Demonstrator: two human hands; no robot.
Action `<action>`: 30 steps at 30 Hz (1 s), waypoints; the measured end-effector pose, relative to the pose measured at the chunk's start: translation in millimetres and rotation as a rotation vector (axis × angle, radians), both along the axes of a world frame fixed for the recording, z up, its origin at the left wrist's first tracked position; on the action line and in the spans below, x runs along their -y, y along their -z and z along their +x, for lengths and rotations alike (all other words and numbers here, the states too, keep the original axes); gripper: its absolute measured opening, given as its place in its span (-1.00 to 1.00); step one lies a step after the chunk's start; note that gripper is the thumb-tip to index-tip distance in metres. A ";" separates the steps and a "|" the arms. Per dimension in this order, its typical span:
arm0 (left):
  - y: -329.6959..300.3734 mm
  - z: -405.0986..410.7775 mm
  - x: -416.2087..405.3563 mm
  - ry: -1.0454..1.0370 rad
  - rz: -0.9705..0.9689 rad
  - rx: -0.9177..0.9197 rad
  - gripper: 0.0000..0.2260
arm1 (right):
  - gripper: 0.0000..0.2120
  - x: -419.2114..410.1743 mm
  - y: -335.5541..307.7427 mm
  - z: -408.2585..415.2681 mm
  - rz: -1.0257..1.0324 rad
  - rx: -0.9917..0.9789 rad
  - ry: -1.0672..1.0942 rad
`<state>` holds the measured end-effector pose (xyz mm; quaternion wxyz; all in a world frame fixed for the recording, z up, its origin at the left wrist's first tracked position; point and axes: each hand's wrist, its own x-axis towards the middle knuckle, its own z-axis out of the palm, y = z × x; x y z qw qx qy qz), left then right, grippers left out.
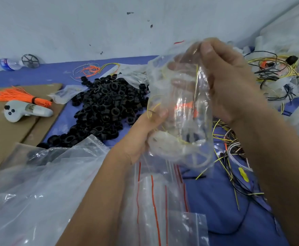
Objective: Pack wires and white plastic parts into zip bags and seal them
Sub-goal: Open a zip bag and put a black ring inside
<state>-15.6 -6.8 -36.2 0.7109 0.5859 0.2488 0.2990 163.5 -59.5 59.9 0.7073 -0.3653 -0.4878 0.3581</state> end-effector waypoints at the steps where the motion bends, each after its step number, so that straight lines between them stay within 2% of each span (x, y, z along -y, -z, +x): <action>1: 0.6 -1.8 0.0 0.077 -0.018 0.032 -0.53 | -0.81 -3.3 -3.6 0.8 0.001 -0.023 0.028; 2: 0.5 -4.6 1.4 0.138 -0.072 0.067 -0.59 | -0.89 -7.4 -3.0 3.2 -0.015 -0.036 0.085; 3: -2.1 -6.4 2.9 0.168 -0.157 0.107 -0.56 | -0.89 -11.4 1.8 6.6 -0.060 -0.013 0.165; 5: -5.5 -6.5 3.6 0.162 -0.246 0.131 -0.44 | -0.68 -14.2 24.0 16.0 -0.246 0.132 0.345; 7: -7.5 -2.3 3.8 0.086 -0.187 0.001 -0.45 | -0.52 -8.2 52.7 22.1 -0.389 0.235 0.393; 10: -8.2 5.3 7.5 -0.061 -0.187 -0.098 -0.53 | -0.54 2.7 84.5 26.1 -0.413 0.274 0.441; 12: -4.3 6.6 8.0 -0.094 -0.201 -0.102 -0.60 | -0.61 9.8 90.2 27.0 -0.363 0.175 0.508; 14: -1.5 5.9 5.9 -0.077 -0.221 -0.070 -0.73 | -0.68 16.0 89.9 27.8 -0.316 0.171 0.564; 17: 3.2 4.7 2.8 0.049 -0.262 0.023 -0.73 | -0.66 23.9 87.9 26.9 -0.311 0.230 0.516; 21: 10.8 5.9 3.9 0.187 -0.240 0.014 -0.70 | -0.91 29.4 82.9 26.5 -0.330 -0.071 0.353; 24: 11.5 13.3 2.1 0.021 -0.265 0.087 -0.58 | -0.84 30.2 81.6 28.8 -0.305 -0.191 0.293; 25: 11.1 15.4 1.9 -0.067 -0.235 0.128 -0.55 | -0.88 29.1 81.3 28.3 -0.297 -0.224 0.265; 27: 9.7 16.4 2.6 -0.254 -0.009 0.126 -0.53 | -0.89 26.9 83.1 26.6 -0.291 -0.238 0.253; 30: 3.3 13.3 7.7 -0.463 0.513 -0.035 -0.63 | -0.87 25.0 89.8 25.5 -0.278 0.041 0.351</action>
